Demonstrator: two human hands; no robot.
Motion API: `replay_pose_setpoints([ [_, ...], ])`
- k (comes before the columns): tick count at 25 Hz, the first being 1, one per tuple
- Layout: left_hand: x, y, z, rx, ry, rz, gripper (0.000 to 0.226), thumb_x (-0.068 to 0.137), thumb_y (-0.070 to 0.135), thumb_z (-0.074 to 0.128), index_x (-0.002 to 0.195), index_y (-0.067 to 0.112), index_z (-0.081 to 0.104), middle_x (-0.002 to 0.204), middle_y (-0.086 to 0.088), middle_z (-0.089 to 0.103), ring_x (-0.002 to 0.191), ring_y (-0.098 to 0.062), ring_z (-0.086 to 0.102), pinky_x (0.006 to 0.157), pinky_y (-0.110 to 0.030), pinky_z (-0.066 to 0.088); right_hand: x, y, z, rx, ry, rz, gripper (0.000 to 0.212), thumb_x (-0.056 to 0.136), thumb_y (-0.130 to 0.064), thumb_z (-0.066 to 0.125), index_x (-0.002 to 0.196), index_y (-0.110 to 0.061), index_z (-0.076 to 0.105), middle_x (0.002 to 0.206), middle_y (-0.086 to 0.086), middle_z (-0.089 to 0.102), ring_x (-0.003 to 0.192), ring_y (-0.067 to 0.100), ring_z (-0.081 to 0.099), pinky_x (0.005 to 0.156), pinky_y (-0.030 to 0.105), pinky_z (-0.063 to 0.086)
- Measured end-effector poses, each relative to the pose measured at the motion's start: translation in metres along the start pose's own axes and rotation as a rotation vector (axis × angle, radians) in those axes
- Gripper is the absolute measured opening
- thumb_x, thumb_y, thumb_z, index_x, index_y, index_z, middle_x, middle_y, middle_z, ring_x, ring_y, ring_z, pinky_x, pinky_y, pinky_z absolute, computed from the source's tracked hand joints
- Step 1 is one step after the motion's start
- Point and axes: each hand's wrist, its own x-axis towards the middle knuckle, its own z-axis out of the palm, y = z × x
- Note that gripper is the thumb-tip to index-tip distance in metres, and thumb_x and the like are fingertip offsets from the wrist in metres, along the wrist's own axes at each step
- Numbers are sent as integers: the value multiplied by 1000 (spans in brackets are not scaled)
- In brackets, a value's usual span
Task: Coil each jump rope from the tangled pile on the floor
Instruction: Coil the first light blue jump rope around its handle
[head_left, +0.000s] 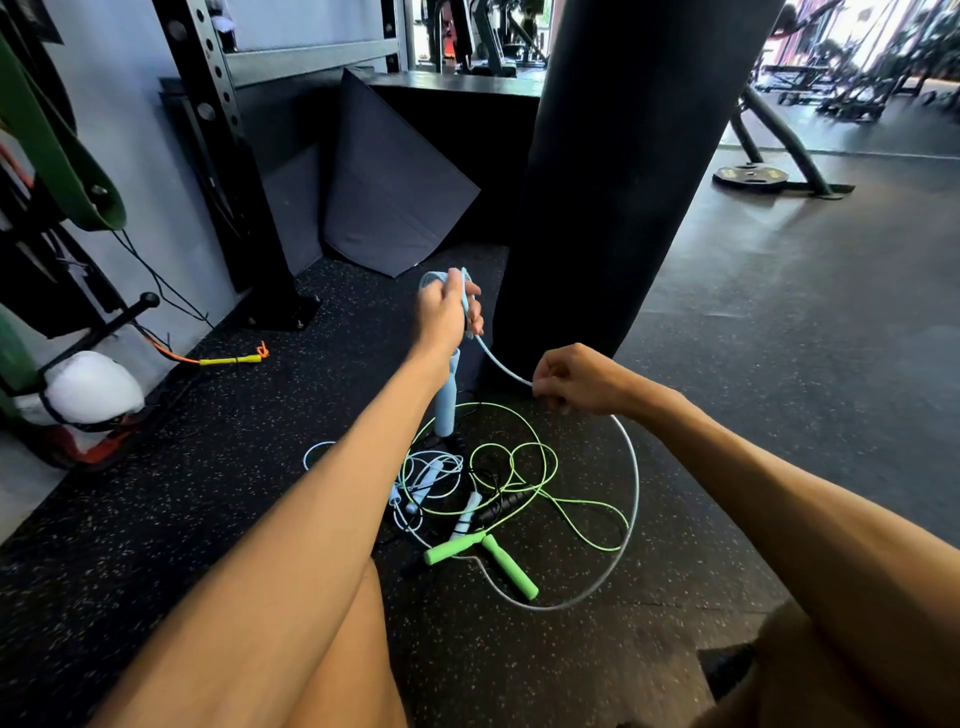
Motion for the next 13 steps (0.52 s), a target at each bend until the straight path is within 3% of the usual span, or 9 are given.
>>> replay_pose_setpoints([
  [4,-7,-7,0,333,-109,94,40,106,26,37,74,9,53,51,-4,55,41,-16,53,51,-27,46,2,-10,-7,-97,98,-110,19,96,-17,57,79,-22,62,73,2,63,66,14,60,63,29,51],
  [7,-17,-3,6,390,-206,85,37,105,25,39,78,6,54,59,-10,61,44,-17,60,49,-24,50,0,-18,-13,-137,155,-181,18,98,-15,53,84,-18,64,72,-3,58,63,8,54,60,21,44],
  [10,-26,0,9,434,-346,34,37,105,23,40,78,3,55,55,-6,63,40,-11,61,45,-20,49,-1,-20,-17,-144,265,-251,17,98,-14,53,88,-12,66,68,-13,53,59,-3,52,56,12,38],
  [13,-30,-4,8,431,-553,-93,43,105,31,39,77,5,58,50,-5,60,42,-20,59,48,-26,48,0,-20,-22,-89,386,-273,12,97,-18,58,89,-14,67,72,-14,58,64,-3,56,59,12,39],
])
